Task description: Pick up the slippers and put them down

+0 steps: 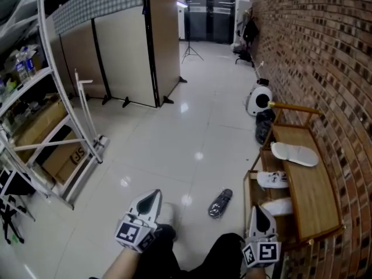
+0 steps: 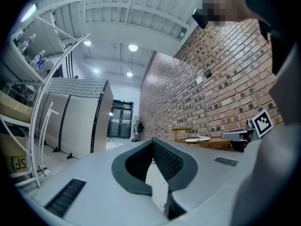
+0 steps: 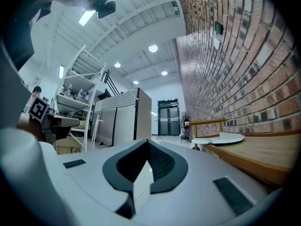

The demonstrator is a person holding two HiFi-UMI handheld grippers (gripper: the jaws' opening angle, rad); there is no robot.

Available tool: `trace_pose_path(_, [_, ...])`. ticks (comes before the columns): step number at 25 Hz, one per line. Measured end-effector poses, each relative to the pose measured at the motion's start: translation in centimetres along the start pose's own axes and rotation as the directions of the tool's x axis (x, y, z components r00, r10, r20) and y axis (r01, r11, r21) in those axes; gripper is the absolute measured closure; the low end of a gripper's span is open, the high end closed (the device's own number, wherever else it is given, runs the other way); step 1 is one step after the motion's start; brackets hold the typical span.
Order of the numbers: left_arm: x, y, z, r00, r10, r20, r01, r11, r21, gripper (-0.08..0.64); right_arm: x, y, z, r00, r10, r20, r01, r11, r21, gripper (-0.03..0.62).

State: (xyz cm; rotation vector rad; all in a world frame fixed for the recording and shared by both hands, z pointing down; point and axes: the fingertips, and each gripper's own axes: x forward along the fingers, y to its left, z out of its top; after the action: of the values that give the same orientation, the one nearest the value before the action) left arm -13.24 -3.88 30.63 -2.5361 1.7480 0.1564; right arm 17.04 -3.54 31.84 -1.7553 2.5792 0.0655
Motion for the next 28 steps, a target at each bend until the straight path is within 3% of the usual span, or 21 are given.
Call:
trace_pose_path(8, [2.4,3.6,-0.9,1.0,0.005,0.0,-0.005,1.0,-0.02,0.557,4.4,1.4,-1.2,1.0,0.01,-0.028,-0.01,1.0,-0.014,0.584])
trace_pose_path(19, [10.2,4.6,-3.0,0.998,-0.059,-0.013,0.059,0.997,-0.059,0.557,10.0,-1.1,-2.0,0.997,-0.027,-0.071,0.025,0.999,-0.032,0.584])
trace_pose_path(25, [15.0,3.0,-3.3,0.988,-0.153,-0.013,0.152,0.986,-0.071,0.557,10.4,-3.2,-0.3,0.995,-0.099,-0.017,0.099,0.994,-0.042,0.583])
trace_pose_path(28, [17.6,0.0,-3.4,0.97,-0.241,-0.017,0.24,0.969,-0.068,0.557,8.9,-5.1,-0.2,0.986,-0.166,-0.027,0.164,0.985,-0.053,0.584])
